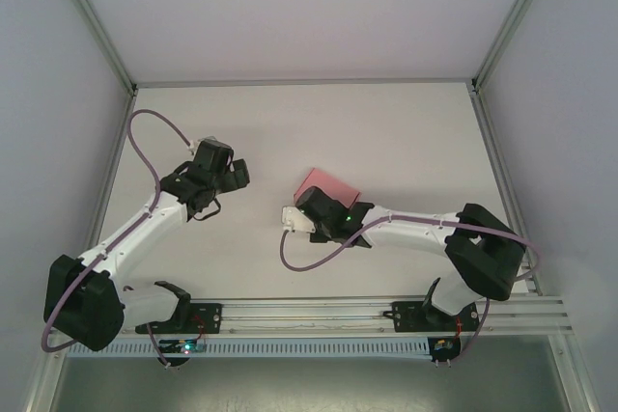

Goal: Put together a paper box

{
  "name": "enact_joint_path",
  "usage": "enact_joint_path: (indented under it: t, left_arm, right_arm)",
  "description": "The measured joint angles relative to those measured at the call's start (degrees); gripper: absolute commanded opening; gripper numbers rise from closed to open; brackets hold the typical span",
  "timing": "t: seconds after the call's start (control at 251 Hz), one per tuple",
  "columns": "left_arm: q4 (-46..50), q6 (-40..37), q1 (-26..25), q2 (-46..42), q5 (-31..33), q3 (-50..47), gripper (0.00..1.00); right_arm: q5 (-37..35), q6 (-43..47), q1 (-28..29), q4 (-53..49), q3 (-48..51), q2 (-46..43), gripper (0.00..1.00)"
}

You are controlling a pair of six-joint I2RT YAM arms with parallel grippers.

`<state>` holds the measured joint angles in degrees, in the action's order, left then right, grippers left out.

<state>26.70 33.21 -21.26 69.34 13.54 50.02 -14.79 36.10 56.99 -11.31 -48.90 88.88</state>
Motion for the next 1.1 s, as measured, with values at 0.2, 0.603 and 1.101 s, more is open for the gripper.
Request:
enact_joint_path:
  t: [0.2,0.603,1.101]
  left_arm:
    - [-0.3,-0.6,0.1,-2.2,0.4,-1.4,1.00]
    - [-25.6,-11.4,12.2,-2.3,9.7,-16.7,1.00]
    - [-58.1,-27.0,20.0,9.9,-2.1,-27.2,1.00]
  right_arm:
    - [0.0,-3.4,-1.9,1.9,1.8,-6.4,0.40]
    - [-1.9,-33.4,-48.3,29.2,26.6,-35.3,0.98]
    - [8.8,-34.9,-54.7,65.7,32.9,-1.5,0.98]
